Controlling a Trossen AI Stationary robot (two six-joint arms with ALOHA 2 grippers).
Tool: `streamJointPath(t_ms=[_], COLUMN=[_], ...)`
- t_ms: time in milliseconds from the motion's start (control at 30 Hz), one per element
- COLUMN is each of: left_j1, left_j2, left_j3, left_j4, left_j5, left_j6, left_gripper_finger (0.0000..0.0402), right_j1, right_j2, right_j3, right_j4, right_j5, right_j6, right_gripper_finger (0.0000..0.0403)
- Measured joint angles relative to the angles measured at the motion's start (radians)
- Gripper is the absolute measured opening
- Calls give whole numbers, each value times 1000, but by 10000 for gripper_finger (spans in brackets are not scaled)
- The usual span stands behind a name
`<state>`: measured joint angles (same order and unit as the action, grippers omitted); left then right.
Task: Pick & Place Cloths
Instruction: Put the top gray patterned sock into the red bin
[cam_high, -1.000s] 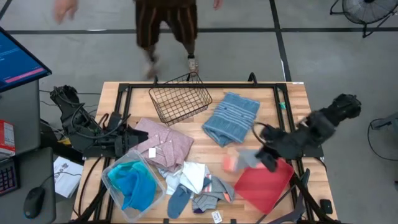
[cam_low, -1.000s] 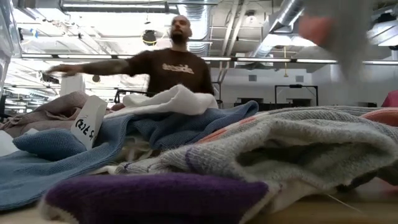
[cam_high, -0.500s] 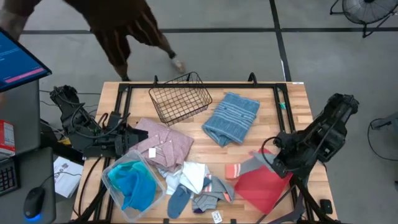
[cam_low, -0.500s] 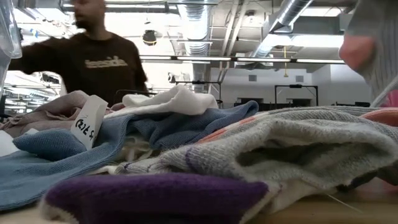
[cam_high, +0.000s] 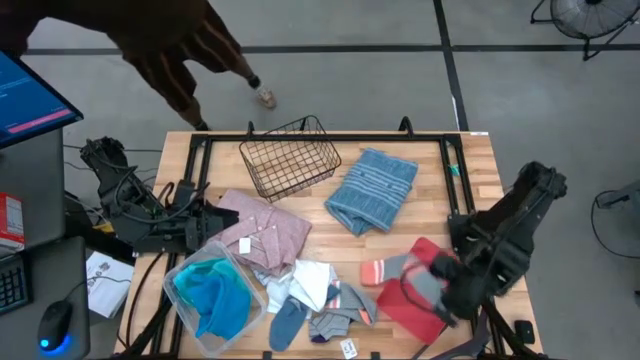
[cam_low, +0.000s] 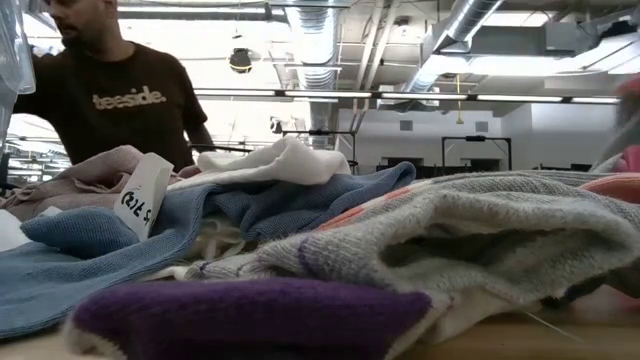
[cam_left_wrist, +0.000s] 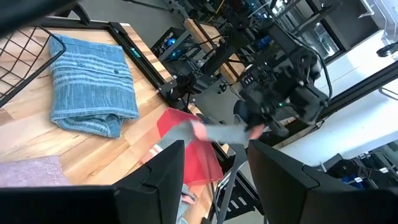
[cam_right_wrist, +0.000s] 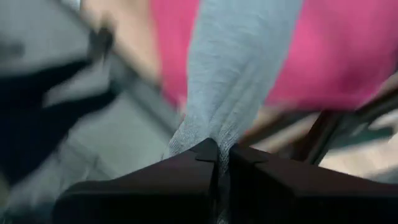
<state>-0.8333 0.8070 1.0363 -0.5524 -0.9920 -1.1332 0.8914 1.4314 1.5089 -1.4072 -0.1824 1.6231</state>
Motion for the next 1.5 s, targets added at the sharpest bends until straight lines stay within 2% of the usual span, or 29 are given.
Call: streamJointPath(t_ms=[100, 167, 333, 433, 500, 633, 933, 1067, 1200, 1367, 1500], left_j1=[0, 0, 0, 0, 0, 5, 5, 5, 5, 5, 5], left_j2=[0, 0, 0, 0, 0, 0, 0, 0, 0, 0, 0], left_j3=[0, 0, 0, 0, 0, 0, 0, 0, 0, 0, 0], left_j4=[0, 1, 1, 1, 1, 1, 1, 1, 1, 1, 0], left_j5=[-8, -16, -32, -32, -32, -37, -39, -40, -40, -40, -40], left_j6=[9, 27, 29, 29, 29, 35, 37, 37, 37, 37, 37], left_gripper_finger=[163, 163, 163, 163, 163, 163, 163, 163, 163, 163, 163], right_j1=[72, 110, 158, 178, 192, 192, -5, -103, -189, -242, -241], right_j2=[-6, -23, -80, -96, -116, -122, -5, 54, 118, 190, 238], right_j3=[1, 7, 20, 32, 10, -35, -186, -236, -264, -308, -317], right_j4=[69, 76, -41, -179, -149, -162, -161, -93, -22, 84, 95], right_j5=[-93, -110, -42, -80, -74, 12, 70, 132, 140, 164, 160], right_j6=[60, 134, 338, 472, 497, 564, 420, 289, 146, -18, -79], right_gripper_finger=[2, 2, 2, 2, 2, 2, 2, 2, 2, 12, 48])
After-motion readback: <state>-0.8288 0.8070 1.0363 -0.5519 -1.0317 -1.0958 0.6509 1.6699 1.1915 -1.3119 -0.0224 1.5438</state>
